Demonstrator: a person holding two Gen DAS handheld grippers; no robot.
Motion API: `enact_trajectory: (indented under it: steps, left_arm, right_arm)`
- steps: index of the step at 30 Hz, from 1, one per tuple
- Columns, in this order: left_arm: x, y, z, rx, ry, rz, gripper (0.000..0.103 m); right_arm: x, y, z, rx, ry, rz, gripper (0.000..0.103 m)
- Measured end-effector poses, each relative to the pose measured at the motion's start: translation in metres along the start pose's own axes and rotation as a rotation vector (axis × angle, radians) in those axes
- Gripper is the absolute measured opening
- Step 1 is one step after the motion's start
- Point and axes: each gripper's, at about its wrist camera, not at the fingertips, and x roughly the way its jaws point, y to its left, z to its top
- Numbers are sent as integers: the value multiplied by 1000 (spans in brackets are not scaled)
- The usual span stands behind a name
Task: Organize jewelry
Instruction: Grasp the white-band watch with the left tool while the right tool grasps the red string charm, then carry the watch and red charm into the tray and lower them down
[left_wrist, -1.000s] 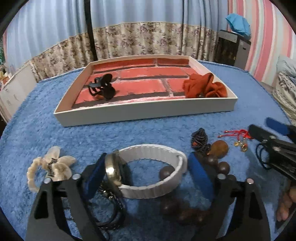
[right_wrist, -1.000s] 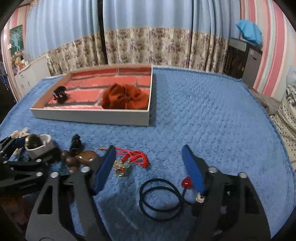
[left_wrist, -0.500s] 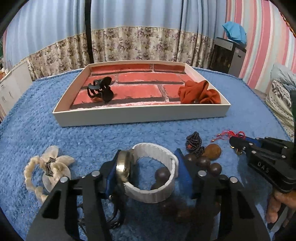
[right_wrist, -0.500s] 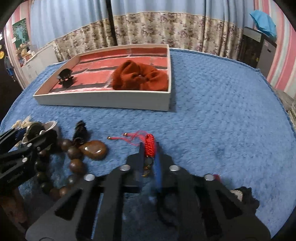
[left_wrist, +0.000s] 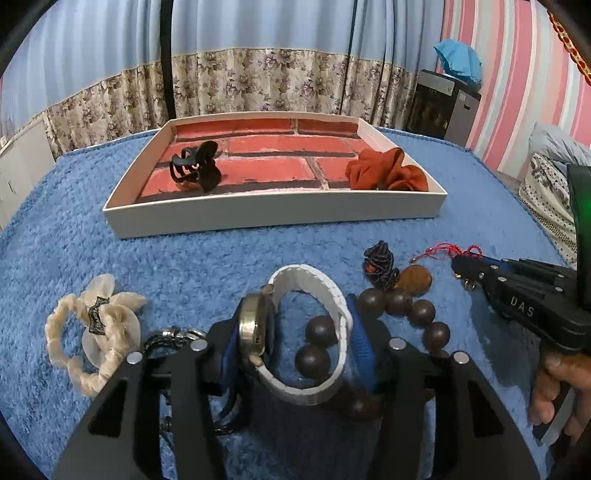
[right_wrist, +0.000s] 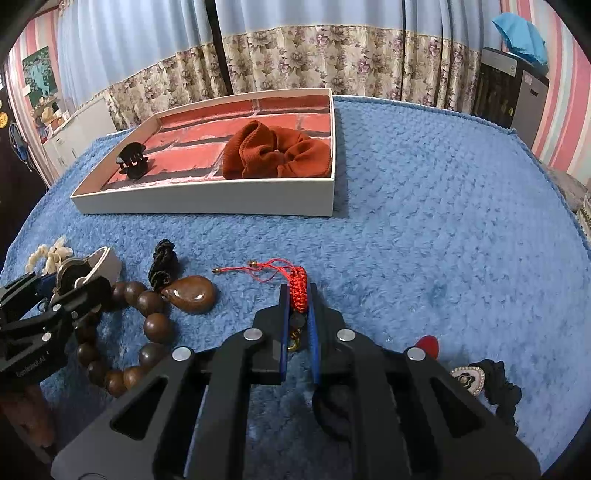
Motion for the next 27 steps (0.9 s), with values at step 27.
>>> enact_trajectory:
  steps: [27]
  left_arm:
    - [-53,3,15,-2,-105,-9,22]
  right_arm:
    - [-55,0,11,4,-131,-2,9]
